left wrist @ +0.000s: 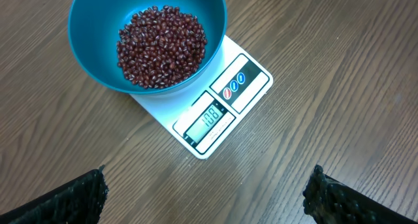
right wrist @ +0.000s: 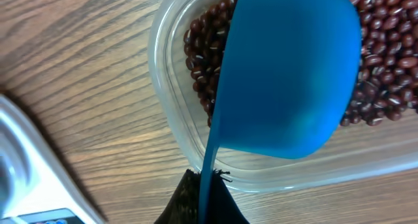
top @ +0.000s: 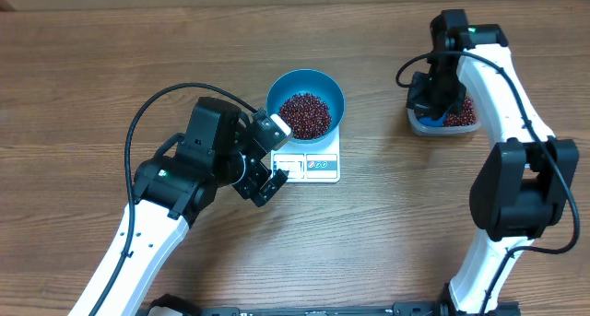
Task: Scoop item into bowl and weigh 150g on scale
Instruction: 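Lower the blue scoop into the bean tub with the right gripper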
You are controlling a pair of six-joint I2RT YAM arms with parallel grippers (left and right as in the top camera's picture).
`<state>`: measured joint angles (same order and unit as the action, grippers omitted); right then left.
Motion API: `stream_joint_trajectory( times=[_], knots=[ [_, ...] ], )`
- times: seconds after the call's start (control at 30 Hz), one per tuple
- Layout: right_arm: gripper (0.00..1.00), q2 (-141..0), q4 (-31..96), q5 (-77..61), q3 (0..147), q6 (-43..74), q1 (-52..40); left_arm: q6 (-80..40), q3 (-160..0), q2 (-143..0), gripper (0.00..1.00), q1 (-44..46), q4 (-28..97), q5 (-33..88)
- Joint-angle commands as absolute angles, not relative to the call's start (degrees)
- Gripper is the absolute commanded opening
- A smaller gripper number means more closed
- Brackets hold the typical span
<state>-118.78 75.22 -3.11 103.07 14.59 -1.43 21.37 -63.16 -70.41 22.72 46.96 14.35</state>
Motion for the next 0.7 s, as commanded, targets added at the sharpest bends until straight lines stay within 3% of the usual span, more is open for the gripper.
stream_joint_trajectory(
  times=[0.0, 0.67],
  knots=[
    [0.04, -119.7, 73.87, -9.56, 102.78, 12.97, 0.3, 20.97, -63.48, -70.39, 0.99, 22.41, 46.89, 14.41],
    [0.04, -119.7, 73.56, -10.76, 102.83, 12.03, 4.67, 20.97, -63.48, -70.39, 1.0, 22.41, 46.89, 14.41]
  ],
)
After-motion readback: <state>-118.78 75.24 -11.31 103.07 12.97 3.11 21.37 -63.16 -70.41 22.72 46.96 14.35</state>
